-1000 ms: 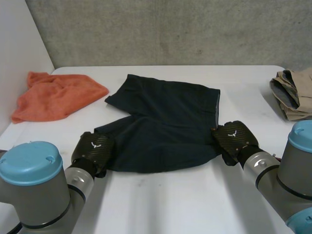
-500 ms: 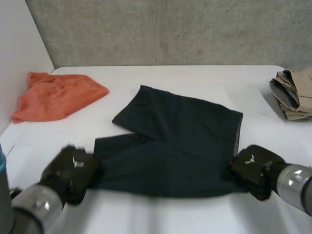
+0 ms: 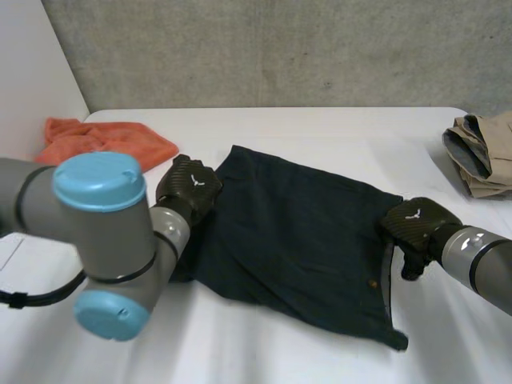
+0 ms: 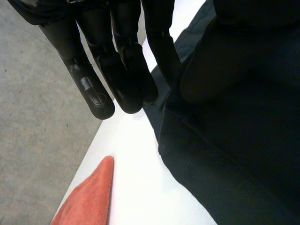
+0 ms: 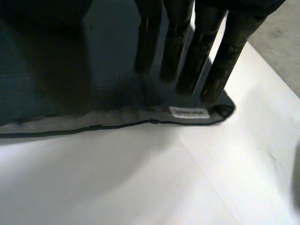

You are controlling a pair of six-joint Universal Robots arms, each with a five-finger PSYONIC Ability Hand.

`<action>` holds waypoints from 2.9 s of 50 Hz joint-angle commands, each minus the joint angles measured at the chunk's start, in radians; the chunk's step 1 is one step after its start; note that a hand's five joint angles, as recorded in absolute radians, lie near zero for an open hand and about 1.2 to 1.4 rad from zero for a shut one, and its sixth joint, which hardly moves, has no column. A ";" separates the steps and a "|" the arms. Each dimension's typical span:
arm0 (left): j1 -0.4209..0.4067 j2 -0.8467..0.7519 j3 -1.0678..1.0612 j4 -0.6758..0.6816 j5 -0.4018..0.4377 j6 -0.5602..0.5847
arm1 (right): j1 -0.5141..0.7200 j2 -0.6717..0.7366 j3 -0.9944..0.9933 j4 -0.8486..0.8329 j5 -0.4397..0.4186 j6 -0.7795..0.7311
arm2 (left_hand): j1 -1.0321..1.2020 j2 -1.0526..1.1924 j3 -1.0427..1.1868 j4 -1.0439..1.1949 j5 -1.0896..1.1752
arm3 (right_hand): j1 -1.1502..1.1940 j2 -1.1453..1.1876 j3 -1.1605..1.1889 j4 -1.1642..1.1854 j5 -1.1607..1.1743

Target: Fold the laundry.

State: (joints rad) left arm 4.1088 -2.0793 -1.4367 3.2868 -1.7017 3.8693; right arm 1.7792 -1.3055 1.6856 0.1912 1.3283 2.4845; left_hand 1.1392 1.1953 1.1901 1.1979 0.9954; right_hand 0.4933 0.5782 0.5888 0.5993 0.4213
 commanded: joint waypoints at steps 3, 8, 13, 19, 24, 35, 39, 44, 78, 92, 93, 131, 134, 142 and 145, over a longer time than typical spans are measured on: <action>-0.008 -0.008 0.010 -0.047 -0.019 -0.005 | -0.009 -0.198 0.017 0.016 0.003 0.250 | 0.257 0.201 0.206 0.198 0.226 | -0.118 -0.203 -0.213 -0.224 -0.220; -0.008 -0.008 0.004 -0.053 -0.021 -0.005 | 0.000 -0.294 0.020 0.138 -0.040 0.381 | 0.257 0.201 0.206 0.198 0.226 | -0.141 -0.226 -0.237 -0.247 -0.244; -0.004 -0.010 0.004 -0.053 -0.021 -0.007 | 0.012 -0.356 0.100 0.266 -0.142 0.447 | 0.257 0.201 0.206 0.198 0.226 | -0.147 -0.232 -0.243 -0.253 -0.250; 0.004 -0.011 0.006 -0.053 -0.019 -0.007 | 0.032 -0.409 0.181 0.243 -0.158 0.479 | 0.257 0.201 0.206 0.198 0.226 | -0.144 -0.229 -0.240 -0.250 -0.247; 0.005 -0.011 0.010 -0.052 -0.018 -0.008 | 0.049 -0.403 0.239 0.169 -0.135 0.513 | 0.257 0.201 0.206 0.198 0.226 | -0.144 -0.229 -0.240 -0.250 -0.247; 0.010 -0.013 0.024 -0.049 -0.018 -0.007 | 0.163 -0.246 0.287 0.030 -0.029 0.530 | 0.257 0.201 0.206 0.198 0.226 | -0.086 -0.171 -0.181 -0.192 -0.188; 0.010 -0.019 0.038 -0.046 -0.015 -0.007 | 0.210 -0.169 0.269 -0.001 0.026 0.527 | 0.257 0.201 0.206 0.198 0.226 | 0.303 0.219 0.208 0.197 0.201; 0.011 -0.050 0.088 -0.032 -0.013 -0.007 | 0.204 -0.086 0.168 -0.102 0.068 0.518 | 0.257 0.201 0.206 0.198 0.226 | 0.903 0.818 0.808 0.797 0.800; 0.076 -0.831 1.079 0.324 0.160 -0.004 | 0.192 0.627 -0.624 -0.473 0.387 0.047 | 0.257 0.201 0.206 0.198 0.226 | 0.903 0.818 0.808 0.797 0.800; 0.047 -0.661 0.823 0.352 0.166 -0.071 | 0.194 0.491 -0.555 -0.533 0.476 0.023 | -0.965 -1.021 -1.016 -1.023 -0.995 | -0.319 -0.404 -0.414 -0.425 -0.421; 0.048 -0.595 0.747 0.355 0.153 -0.109 | 0.192 0.429 -0.513 -0.523 0.470 0.051 | -0.965 -1.021 -1.016 -1.023 -0.995 | -0.319 -0.404 -0.414 -0.425 -0.421; 0.085 -0.065 -0.063 0.378 0.131 -0.301 | 0.088 0.315 -0.133 -0.378 0.284 0.361 | -0.965 -1.021 -1.016 -1.023 -0.995 | 0.903 0.818 0.808 0.797 0.800; 0.087 -0.041 -0.074 0.378 0.132 -0.301 | 0.037 0.237 -0.089 -0.377 0.278 0.263 | -0.965 -1.021 -1.016 -1.023 -0.995 | 0.903 0.818 0.808 0.797 0.800; 0.125 0.037 -0.125 0.376 0.131 -0.303 | -0.070 0.157 -0.058 -0.346 0.255 -0.209 | -0.965 -1.021 -1.016 -1.023 -0.995 | 0.903 0.818 0.808 0.797 0.800; 0.133 0.061 -0.148 0.376 0.132 -0.303 | -0.070 0.152 -0.078 -0.354 0.249 -0.329 | -0.965 -1.021 -1.016 -1.023 -0.995 | 0.903 0.818 0.808 0.797 0.800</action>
State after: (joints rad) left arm 4.2130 -2.0795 -1.5346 3.6639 -1.5701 3.5678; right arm 1.7439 -1.1286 1.6269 -0.1722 1.5955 2.4926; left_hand 0.1918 0.2009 0.2085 0.2022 0.0447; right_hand 0.9350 1.1667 1.1645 1.1881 0.9509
